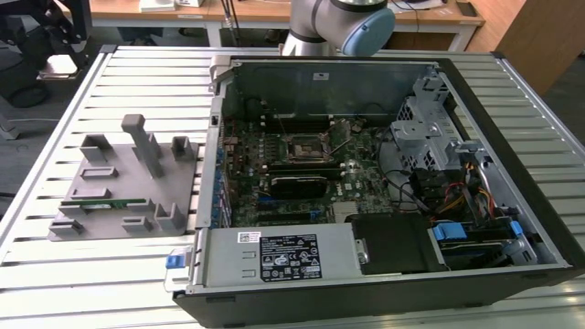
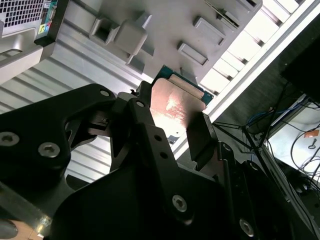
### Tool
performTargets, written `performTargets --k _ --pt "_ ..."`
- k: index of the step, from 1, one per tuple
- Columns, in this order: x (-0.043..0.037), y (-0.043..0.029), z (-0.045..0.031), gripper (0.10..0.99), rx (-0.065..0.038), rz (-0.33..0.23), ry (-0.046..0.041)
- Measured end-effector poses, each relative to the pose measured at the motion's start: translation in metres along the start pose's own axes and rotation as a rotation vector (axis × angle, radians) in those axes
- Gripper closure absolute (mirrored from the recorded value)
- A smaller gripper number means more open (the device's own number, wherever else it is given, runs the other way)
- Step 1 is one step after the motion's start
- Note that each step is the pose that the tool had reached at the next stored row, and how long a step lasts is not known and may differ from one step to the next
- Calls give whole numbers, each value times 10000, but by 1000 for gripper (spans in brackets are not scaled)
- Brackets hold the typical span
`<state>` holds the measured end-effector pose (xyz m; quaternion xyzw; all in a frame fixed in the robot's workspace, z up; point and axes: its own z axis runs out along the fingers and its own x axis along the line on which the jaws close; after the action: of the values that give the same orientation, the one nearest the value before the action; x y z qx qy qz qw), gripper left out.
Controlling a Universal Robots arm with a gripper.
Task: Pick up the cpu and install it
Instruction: 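Pick up the cpu and move it towards the insertion slot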
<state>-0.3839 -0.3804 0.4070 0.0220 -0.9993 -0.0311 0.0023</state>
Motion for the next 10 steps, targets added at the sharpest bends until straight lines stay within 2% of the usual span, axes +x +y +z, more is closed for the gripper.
performTargets --k 10 --pt "-27 32 2 557 0 0 1"
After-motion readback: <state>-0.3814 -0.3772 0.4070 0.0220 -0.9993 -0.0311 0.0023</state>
